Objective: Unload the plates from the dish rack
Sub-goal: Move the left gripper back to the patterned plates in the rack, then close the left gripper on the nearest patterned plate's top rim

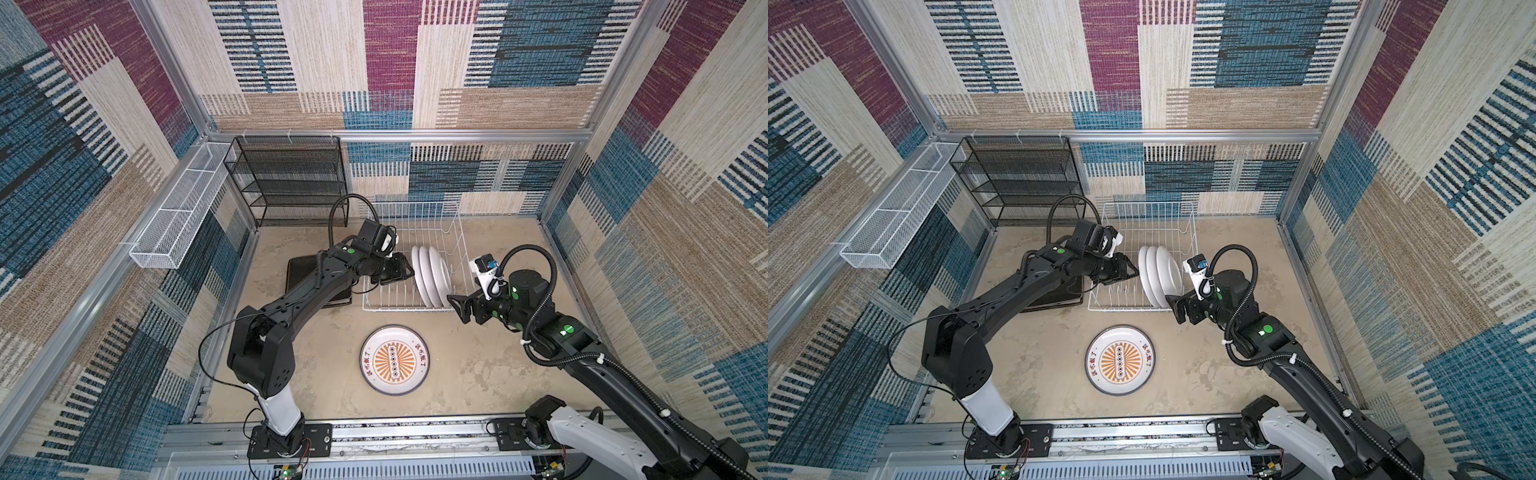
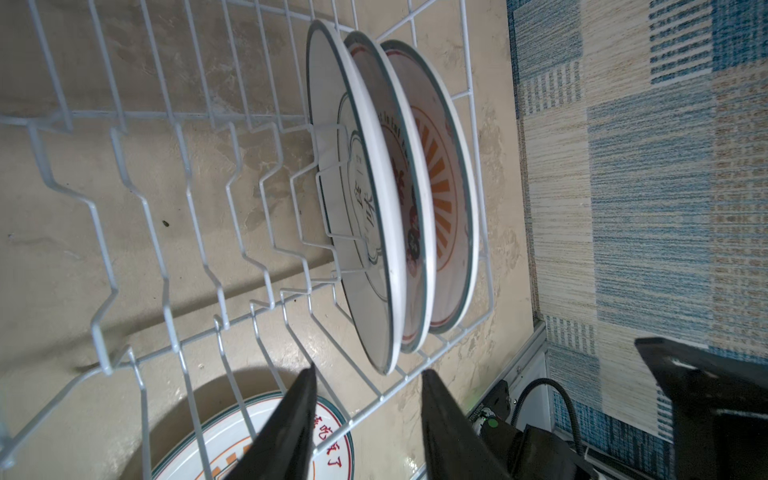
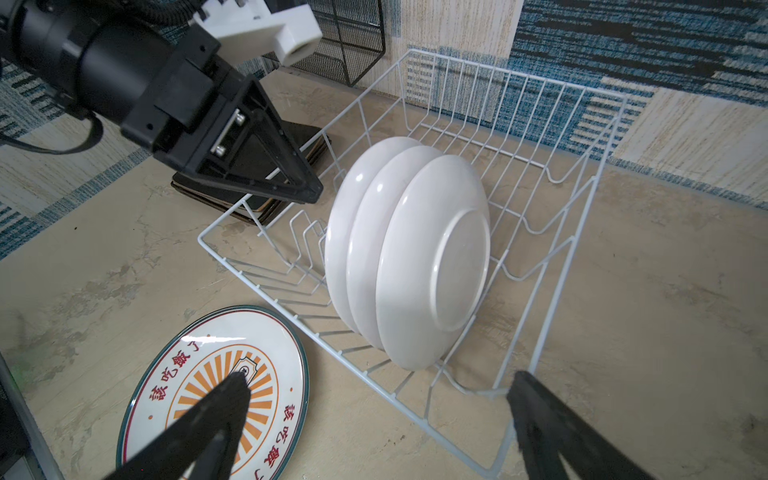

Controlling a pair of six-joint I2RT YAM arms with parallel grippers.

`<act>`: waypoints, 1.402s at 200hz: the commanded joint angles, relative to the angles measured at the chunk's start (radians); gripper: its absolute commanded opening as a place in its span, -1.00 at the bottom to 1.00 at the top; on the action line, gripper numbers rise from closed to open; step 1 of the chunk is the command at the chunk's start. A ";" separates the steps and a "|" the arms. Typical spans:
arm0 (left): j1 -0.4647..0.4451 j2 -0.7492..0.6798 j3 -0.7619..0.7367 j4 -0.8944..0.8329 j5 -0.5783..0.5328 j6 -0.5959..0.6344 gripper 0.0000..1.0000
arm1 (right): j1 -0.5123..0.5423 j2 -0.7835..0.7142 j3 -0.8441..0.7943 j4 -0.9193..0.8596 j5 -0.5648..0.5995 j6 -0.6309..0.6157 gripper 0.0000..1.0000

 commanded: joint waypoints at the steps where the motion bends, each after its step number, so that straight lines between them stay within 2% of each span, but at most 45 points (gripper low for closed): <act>1: -0.001 0.036 0.031 0.016 0.002 0.004 -0.13 | 0.000 -0.011 0.007 0.001 0.019 -0.022 0.98; 66: -0.002 0.133 0.110 0.015 0.014 -0.013 -0.14 | 0.001 -0.024 0.013 -0.013 0.047 -0.045 0.98; 125: -0.010 0.184 0.139 0.018 -0.006 -0.058 -0.25 | -0.001 -0.028 0.026 -0.005 0.062 -0.063 0.98; 280: -0.019 0.231 0.056 0.223 0.042 -0.239 -0.76 | -0.002 -0.059 -0.002 0.002 0.116 -0.104 0.98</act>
